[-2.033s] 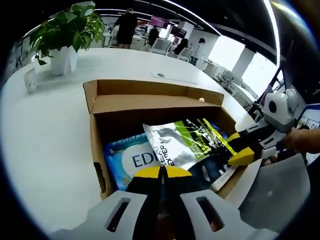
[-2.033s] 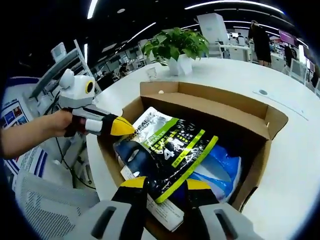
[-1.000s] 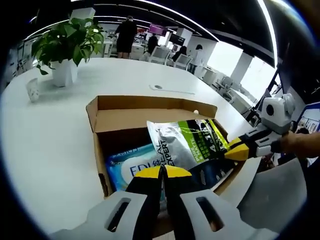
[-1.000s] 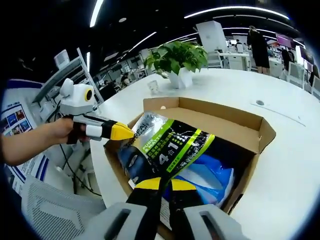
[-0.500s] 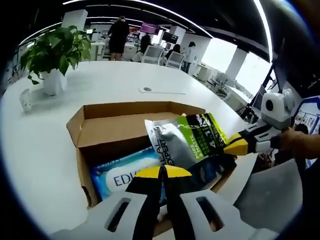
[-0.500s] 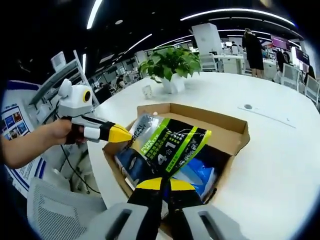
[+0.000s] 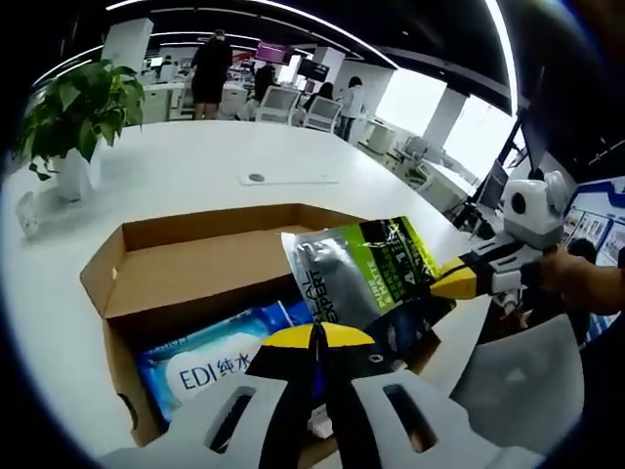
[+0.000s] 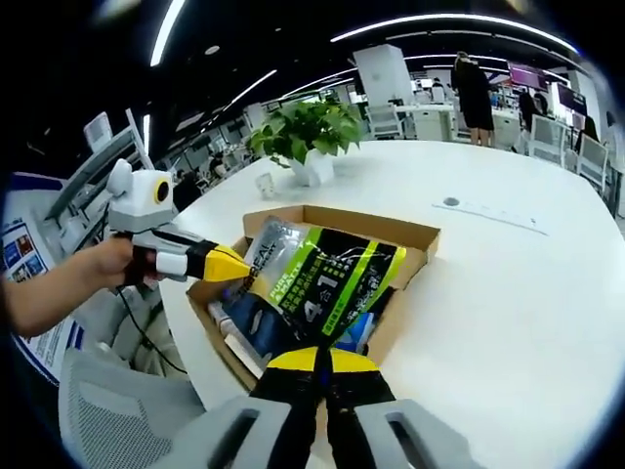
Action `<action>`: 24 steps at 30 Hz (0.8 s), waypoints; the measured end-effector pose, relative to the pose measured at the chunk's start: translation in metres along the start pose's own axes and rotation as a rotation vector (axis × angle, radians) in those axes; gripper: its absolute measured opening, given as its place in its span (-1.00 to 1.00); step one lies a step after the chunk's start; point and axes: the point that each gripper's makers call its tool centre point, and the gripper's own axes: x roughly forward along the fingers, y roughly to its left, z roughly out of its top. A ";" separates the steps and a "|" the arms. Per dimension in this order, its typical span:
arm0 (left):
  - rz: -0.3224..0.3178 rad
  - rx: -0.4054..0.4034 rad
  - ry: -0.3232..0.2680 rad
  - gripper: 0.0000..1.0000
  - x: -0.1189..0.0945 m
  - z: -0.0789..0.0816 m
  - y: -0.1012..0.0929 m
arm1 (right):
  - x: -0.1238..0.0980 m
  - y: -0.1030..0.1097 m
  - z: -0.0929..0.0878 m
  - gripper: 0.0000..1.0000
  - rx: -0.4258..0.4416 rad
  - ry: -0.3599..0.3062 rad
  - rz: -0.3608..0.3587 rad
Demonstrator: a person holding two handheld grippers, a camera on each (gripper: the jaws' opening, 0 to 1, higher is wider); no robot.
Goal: Operate the shoe box by opening the lid, removing the specified soft item, and placing it in the target area until the item is outside and the box remains undamaged.
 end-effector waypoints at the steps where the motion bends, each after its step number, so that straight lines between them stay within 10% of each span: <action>1: -0.005 0.003 0.002 -1.00 0.003 0.001 -0.003 | -0.001 -0.001 0.000 -1.00 0.000 0.000 -0.002; 24: -0.086 0.037 0.024 -1.00 0.049 0.021 -0.053 | -0.044 -0.062 -0.010 -1.00 0.040 0.013 -0.088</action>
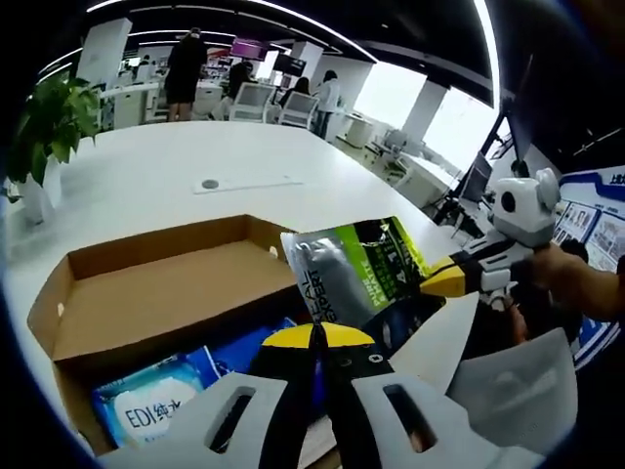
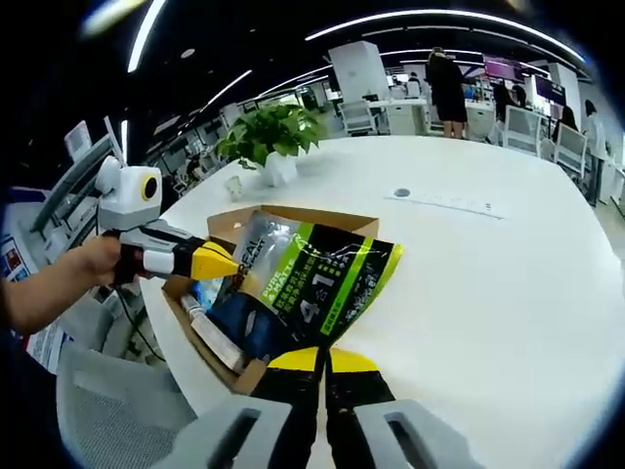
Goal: Operate the shoe box by opening the lid, removing the specified soft item, and placing it in the target area until the item is outside and the box remains undamaged.
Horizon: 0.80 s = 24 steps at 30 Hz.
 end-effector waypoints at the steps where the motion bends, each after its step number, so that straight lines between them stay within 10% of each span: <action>1: -0.003 0.000 0.001 -1.00 0.001 0.001 0.000 | -0.001 -0.002 0.000 -1.00 -0.004 0.000 -0.003; 24: -0.051 0.024 0.032 -1.00 0.051 0.009 -0.039 | -0.029 -0.062 -0.008 -1.00 0.037 0.014 -0.077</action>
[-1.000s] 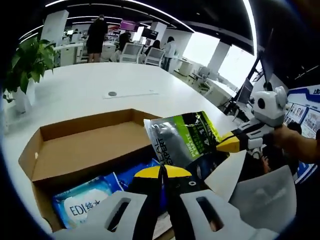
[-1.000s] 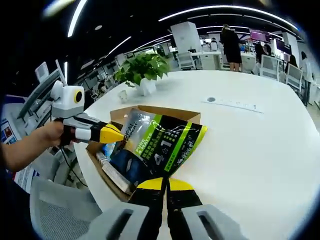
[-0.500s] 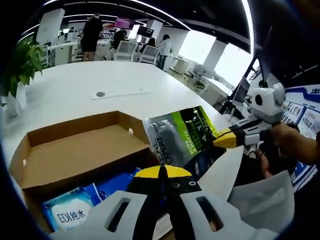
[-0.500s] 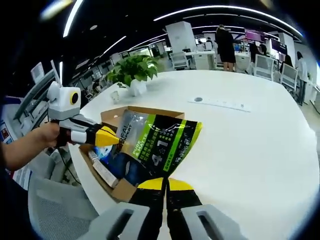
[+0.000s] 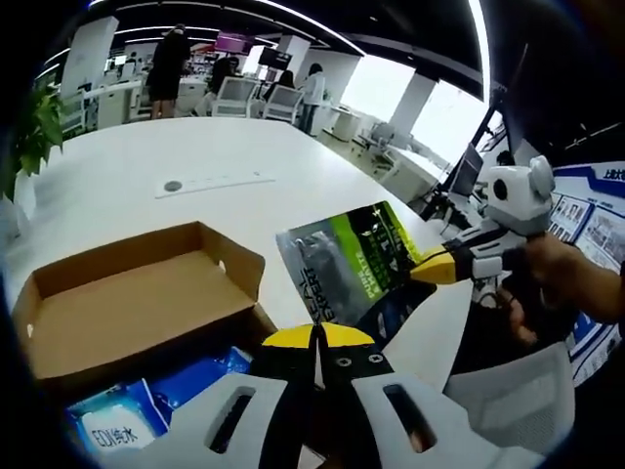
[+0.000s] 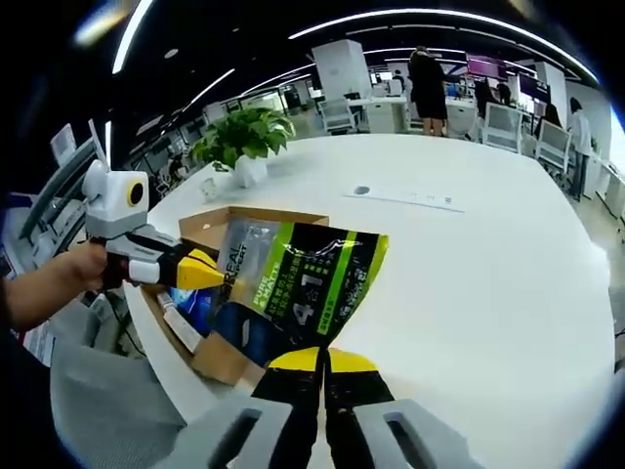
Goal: Operate the shoe box by opening the lid, removing the specified soft item, and placing it in the target area until the item is outside and the box remains undamaged.
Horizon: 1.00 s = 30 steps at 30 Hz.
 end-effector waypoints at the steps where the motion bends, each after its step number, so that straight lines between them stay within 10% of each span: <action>1: -0.002 0.001 0.002 -1.00 0.002 0.000 -0.001 | -0.001 -0.001 -0.001 -1.00 0.002 0.000 -0.002; 30: 0.002 0.098 0.130 -1.00 0.077 -0.008 -0.006 | 0.020 -0.066 -0.031 -1.00 0.061 0.028 -0.049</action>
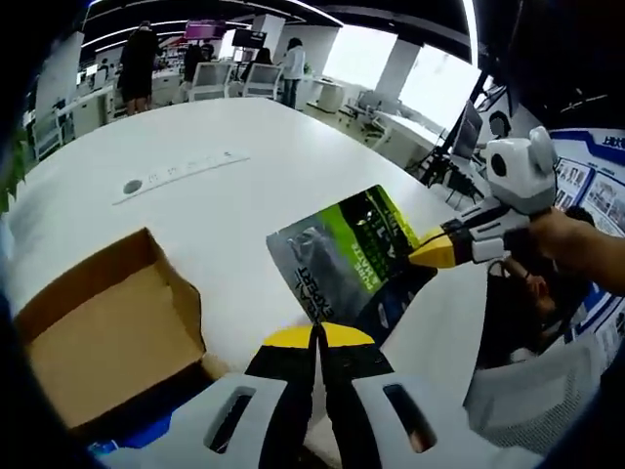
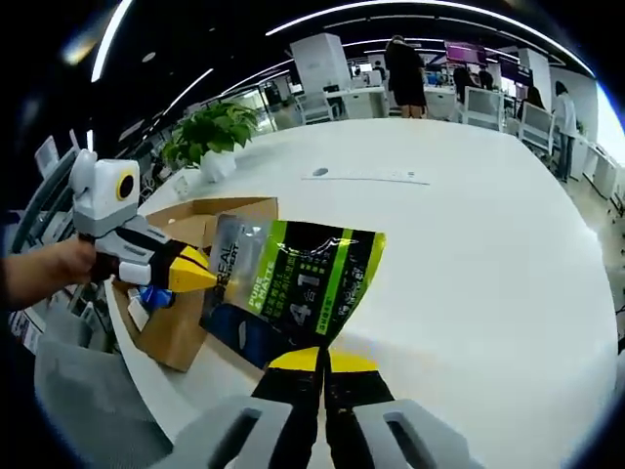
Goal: Operate the shoe box by opening the lid, removing the specified soft item, and placing it in the target area until the item is outside and the box remains undamaged.
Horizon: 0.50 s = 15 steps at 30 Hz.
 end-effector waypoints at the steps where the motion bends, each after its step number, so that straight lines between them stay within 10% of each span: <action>1: 0.004 -0.005 0.002 -1.00 0.003 0.000 0.001 | 0.001 -0.001 -0.001 -1.00 0.004 0.001 -0.001; 15: 0.055 0.118 0.040 -1.00 0.020 -0.007 0.009 | 0.021 -0.012 -0.013 -1.00 0.059 -0.010 -0.004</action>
